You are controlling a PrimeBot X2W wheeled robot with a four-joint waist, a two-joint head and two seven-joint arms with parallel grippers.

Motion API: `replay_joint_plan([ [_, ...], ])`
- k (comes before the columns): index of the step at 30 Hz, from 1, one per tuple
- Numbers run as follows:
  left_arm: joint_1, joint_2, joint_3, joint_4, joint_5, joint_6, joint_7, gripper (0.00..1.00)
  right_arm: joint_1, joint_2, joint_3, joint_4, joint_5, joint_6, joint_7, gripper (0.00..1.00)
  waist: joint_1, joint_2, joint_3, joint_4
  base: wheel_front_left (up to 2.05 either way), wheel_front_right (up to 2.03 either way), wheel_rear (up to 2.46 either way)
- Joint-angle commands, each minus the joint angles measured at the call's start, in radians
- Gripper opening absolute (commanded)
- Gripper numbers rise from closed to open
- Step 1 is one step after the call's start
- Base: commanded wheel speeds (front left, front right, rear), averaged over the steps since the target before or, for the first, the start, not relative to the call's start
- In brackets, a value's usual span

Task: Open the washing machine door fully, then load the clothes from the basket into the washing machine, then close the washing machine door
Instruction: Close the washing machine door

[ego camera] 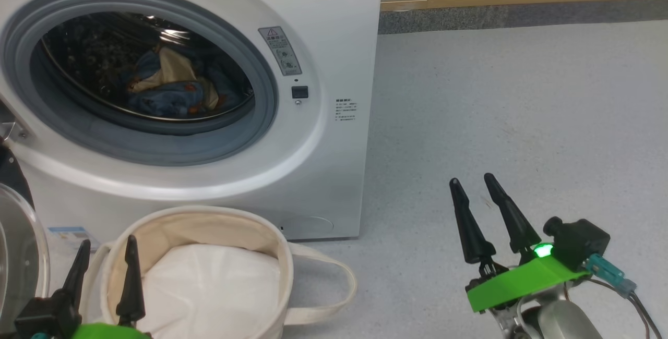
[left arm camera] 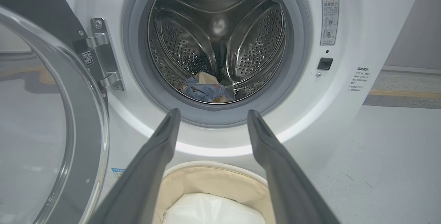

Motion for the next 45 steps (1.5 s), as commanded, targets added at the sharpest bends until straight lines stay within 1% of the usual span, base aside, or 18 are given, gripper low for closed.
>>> replay_joint_plan([
  [1, -0.034, 0.041, 0.049, -0.031, 0.005, 0.030, -0.006, 1.00, -0.016, -0.007, 0.022, -0.034, 0.011, 0.001, 0.002, 1.00, 0.0001, -0.0001, -0.001, 0.000, 0.00, 0.00, 0.00],
  [10, -0.032, 0.046, 0.047, -0.036, 0.003, 0.024, -0.006, 1.00, -0.014, -0.013, 0.018, -0.036, 0.014, 0.001, 0.006, 1.00, 0.0001, -0.0001, -0.005, -0.001, 0.00, 0.00, 0.00],
  [27, -0.030, 0.047, 0.054, -0.046, 0.000, 0.038, -0.006, 1.00, -0.003, -0.008, 0.007, -0.047, 0.008, 0.001, 0.010, 1.00, 0.0001, -0.0001, 0.005, 0.003, -0.12, 0.07, 0.05],
  [35, -0.036, 0.047, 0.052, -0.050, 0.001, 0.038, -0.007, 1.00, -0.001, -0.005, 0.003, -0.052, 0.002, 0.001, 0.012, 1.00, 0.0001, -0.0001, 0.015, 0.013, -1.26, 1.13, 0.13],
  [45, -0.042, 0.051, 0.053, -0.045, -0.003, 0.035, -0.005, 1.00, -0.004, 0.001, -0.005, -0.060, -0.009, 0.001, 0.014, 1.00, 0.0001, -0.0001, 0.032, 0.020, -2.07, 2.01, 0.06],
])
